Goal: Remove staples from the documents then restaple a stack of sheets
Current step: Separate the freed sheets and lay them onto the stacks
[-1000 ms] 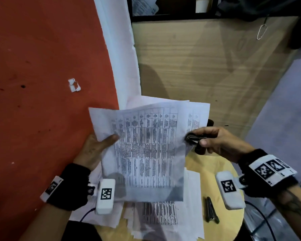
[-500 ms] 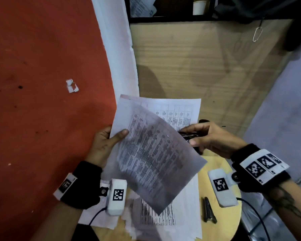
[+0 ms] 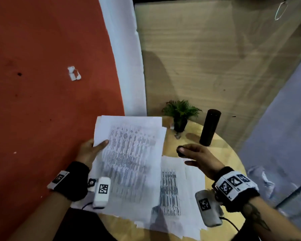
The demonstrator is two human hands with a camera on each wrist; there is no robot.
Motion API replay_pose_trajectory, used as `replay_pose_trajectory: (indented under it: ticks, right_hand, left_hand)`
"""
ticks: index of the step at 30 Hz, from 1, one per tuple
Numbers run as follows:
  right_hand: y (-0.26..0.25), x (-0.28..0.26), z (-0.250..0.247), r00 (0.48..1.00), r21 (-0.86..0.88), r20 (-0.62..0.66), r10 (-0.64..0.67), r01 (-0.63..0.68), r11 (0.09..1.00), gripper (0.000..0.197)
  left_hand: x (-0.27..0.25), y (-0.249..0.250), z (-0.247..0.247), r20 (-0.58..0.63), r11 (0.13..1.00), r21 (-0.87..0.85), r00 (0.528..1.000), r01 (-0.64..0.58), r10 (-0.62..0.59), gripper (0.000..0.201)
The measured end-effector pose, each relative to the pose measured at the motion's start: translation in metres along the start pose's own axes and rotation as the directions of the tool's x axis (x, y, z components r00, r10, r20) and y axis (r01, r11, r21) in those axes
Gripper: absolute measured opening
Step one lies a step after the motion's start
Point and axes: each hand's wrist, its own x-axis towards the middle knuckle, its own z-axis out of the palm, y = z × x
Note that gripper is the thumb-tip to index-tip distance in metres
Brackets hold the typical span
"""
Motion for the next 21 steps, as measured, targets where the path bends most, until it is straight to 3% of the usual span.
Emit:
replay_pose_trajectory:
  ticks: [6, 10, 15, 21]
  right_hand:
    - [0.130, 0.016, 0.015, 0.928, -0.084, -0.029, 0.372, -0.373, 0.924, 0.019]
    - [0.186, 0.018, 0.019, 0.874, -0.149, -0.070, 0.481, -0.486, 0.861, 0.017]
    - [0.208, 0.024, 0.016, 0.847, -0.177, -0.103, 0.521, -0.531, 0.829, 0.033]
    - [0.219, 0.027, 0.009, 0.788, 0.003, -0.111, 0.605, -0.609, 0.793, 0.030]
  left_hand:
    - [0.032, -0.090, -0.055, -0.154, 0.939, 0.242, 0.965, 0.245, -0.212, 0.035]
    - [0.049, -0.120, -0.058, -0.149, 0.880, 0.406, 0.968, 0.248, -0.204, 0.032]
    - [0.080, -0.140, -0.056, -0.183, 0.795, 0.563, 0.973, 0.224, -0.144, 0.033]
    - [0.116, -0.153, -0.054, -0.131, 0.562, 0.785, 0.956, 0.261, -0.261, 0.036]
